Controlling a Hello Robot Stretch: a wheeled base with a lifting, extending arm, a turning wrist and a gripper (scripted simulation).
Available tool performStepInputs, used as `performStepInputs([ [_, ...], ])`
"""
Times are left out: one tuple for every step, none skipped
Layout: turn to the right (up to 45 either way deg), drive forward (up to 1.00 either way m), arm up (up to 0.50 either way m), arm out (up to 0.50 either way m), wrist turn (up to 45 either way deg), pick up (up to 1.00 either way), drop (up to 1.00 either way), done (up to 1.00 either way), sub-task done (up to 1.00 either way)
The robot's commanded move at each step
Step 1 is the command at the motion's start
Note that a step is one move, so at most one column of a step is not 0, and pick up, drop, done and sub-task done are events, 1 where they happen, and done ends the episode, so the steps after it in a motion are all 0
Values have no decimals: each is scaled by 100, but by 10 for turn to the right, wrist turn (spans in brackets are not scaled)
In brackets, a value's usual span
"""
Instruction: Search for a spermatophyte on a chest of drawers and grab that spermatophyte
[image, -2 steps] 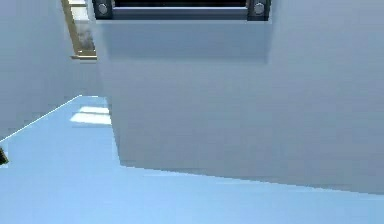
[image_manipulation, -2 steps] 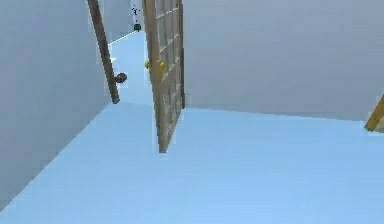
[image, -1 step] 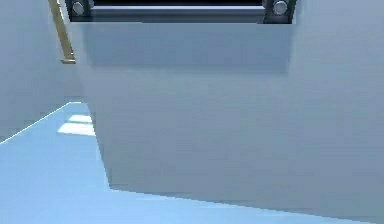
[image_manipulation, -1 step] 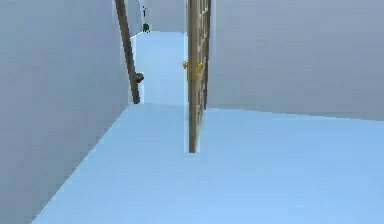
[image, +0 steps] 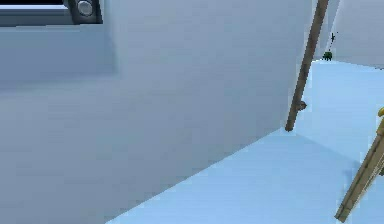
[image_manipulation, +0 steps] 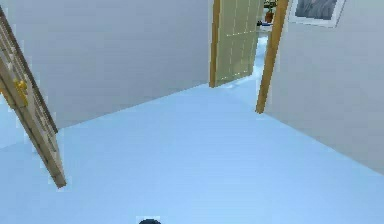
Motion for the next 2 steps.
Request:
performStepInputs([
  [150, 0, 0, 0, 0, 0, 0, 0, 0],
  [0, 40, 0, 0, 0, 0, 0, 0, 0],
])
